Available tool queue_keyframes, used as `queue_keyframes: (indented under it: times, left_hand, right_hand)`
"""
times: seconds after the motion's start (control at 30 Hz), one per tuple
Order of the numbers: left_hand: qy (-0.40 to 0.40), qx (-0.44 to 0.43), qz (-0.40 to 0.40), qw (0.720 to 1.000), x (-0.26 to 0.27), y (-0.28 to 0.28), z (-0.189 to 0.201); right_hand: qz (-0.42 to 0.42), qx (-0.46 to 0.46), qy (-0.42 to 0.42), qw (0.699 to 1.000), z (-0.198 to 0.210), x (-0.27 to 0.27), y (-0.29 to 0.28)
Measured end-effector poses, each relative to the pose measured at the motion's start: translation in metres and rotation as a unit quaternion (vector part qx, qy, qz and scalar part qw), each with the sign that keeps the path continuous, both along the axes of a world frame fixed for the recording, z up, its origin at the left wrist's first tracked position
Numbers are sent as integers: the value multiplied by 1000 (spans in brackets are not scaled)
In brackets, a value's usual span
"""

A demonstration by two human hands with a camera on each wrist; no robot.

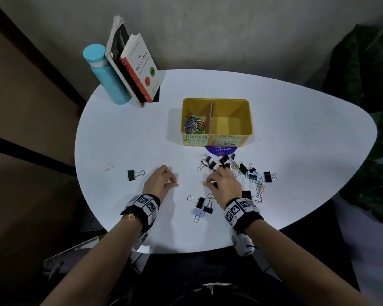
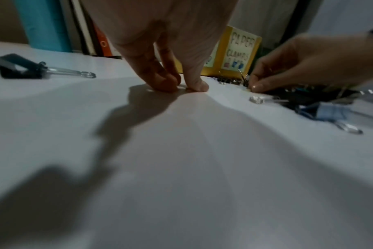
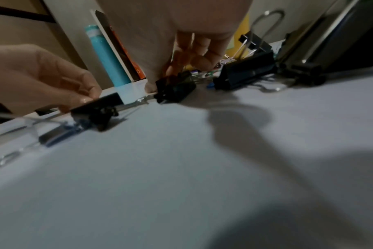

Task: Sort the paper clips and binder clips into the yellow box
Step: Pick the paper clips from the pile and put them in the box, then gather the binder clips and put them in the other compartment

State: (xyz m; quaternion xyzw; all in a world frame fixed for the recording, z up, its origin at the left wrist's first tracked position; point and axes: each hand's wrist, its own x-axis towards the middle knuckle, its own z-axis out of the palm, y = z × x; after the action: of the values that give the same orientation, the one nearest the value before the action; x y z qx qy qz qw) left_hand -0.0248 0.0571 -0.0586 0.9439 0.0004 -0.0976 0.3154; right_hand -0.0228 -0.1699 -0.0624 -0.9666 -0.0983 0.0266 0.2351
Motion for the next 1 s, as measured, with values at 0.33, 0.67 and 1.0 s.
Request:
queue_keyframes:
  times: [0.33, 0.67, 1.0]
  left_hand:
    - [-65, 300, -175, 935, -2, -19, 11]
    - [-154, -105, 160, 969, 92, -64, 97]
    - [-266, 13, -51, 963, 73, -86, 89]
  right_hand:
    - [228, -271, -88, 931, -8, 6, -4]
    - [-73, 100, -63, 990, 76, 95, 15]
    - [-63, 151, 14, 986, 84, 111, -41]
